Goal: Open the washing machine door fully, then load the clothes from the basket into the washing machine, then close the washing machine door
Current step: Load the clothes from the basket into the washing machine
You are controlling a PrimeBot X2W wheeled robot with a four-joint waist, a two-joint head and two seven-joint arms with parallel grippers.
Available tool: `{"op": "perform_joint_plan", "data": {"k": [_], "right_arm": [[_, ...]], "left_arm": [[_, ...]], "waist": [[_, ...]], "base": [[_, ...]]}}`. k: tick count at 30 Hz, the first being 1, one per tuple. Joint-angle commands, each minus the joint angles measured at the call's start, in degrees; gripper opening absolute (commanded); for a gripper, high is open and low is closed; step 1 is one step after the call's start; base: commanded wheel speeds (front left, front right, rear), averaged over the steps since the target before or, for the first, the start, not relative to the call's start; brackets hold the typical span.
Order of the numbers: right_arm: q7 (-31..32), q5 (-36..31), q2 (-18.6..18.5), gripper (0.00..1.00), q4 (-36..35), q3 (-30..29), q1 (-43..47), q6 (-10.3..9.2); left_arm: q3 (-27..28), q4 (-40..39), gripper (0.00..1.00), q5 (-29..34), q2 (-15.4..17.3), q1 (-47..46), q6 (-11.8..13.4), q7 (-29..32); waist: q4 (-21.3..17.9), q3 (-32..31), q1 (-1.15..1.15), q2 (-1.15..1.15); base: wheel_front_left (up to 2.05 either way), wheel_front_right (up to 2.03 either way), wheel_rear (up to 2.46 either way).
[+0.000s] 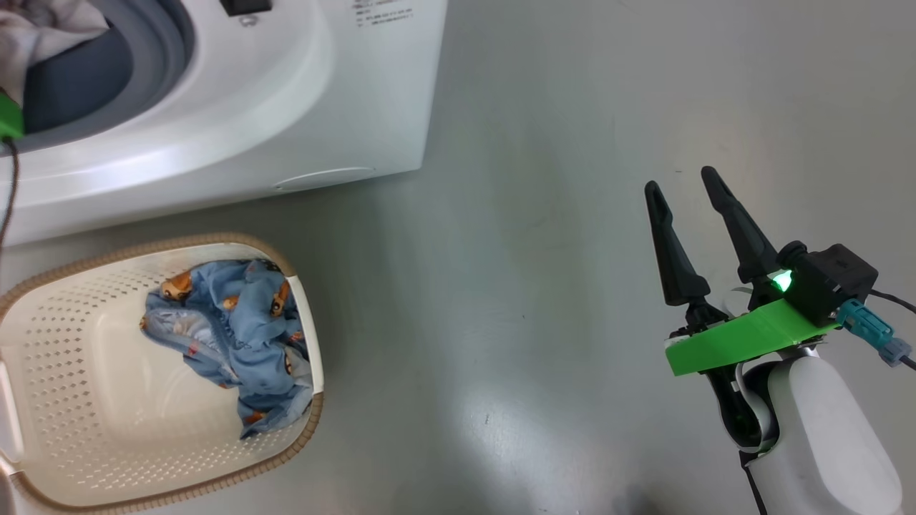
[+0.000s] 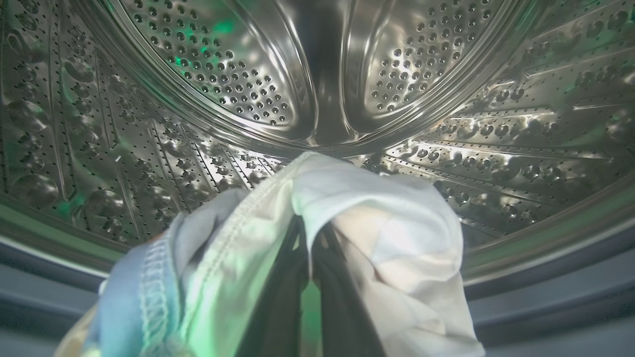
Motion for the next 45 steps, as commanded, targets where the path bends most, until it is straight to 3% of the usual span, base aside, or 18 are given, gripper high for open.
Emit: {"op": "perform_joint_plan", "data": {"k": [1, 6, 15, 26, 27, 30, 31, 32, 45], "right_arm": [[-0.44, -0.44, 0.37, 1.00, -1.29, 1.26, 0.11, 0.08], [-0.44, -0.55, 0.41, 1.00, -1.34, 1.52, -0.28, 0.08], [-0.44, -0.65, 0.62, 1.00, -1.39, 1.77, -0.69, 0.08], [-0.44, -0.58, 0.65, 1.00, -1.03, 2.29, -0.68, 0.08], [-0.44, -0.57, 0.65, 1.00, -1.00, 2.29, -0.66, 0.08], [-0.44, -0.53, 0.67, 1.00, -0.89, 2.28, -0.55, 0.08], [-0.44, -0.47, 0.69, 1.00, -0.83, 2.25, -0.40, 0.08], [-0.44, -0.44, 0.70, 1.00, -0.81, 2.25, -0.34, 0.08], [-0.44, -0.37, 0.50, 1.00, -0.73, 2.22, -0.20, 0.08]], "left_arm": [[0.26, -0.30, 0.00, -0.47, 3.72, -1.54, -0.09, -0.31], [-0.13, 0.17, 0.00, -1.13, 4.88, -4.85, -0.09, -0.31], [4.16, -13.65, 0.00, 1.24, 4.88, -2.00, -0.09, -0.31], [1.44, -6.17, 0.00, 0.74, 4.81, -1.29, -0.09, -0.31], [1.08, -5.49, 0.03, 0.53, 4.93, -1.65, -0.09, -0.31], [-0.40, -3.55, 0.39, 0.13, 5.29, -2.52, -0.09, -0.31], [-1.91, -1.47, 0.91, -0.07, 5.39, -3.05, -0.09, -0.31], [-2.43, -0.46, 1.00, -0.38, 5.41, -3.36, -0.09, -0.31], [-9.32, 6.74, 1.00, -5.60, 5.53, -5.82, -0.09, 0.96]], "waist": [[-0.20, 0.17, 0.00, 0.00], [-0.64, 0.74, 0.00, 0.00], [-1.11, 1.57, 0.00, 0.00], [-1.40, 0.91, 0.00, 0.00], [-1.38, 0.83, 0.00, 0.00], [-1.32, 0.50, 0.00, 0.00], [-1.20, 0.25, 0.00, 0.00], [-1.14, 0.15, 0.00, 0.00], [-0.59, -0.96, 0.00, 0.00]], "base": [[0.00, 0.00, 0.00], [0.00, 0.00, 0.00], [0.00, 0.00, 0.00], [0.00, 0.00, 0.00], [0.00, 0.00, 0.00], [0.00, 0.00, 0.00], [0.00, 0.00, 0.00], [0.00, 0.00, 0.00], [0.00, 0.00, 0.00]]}}
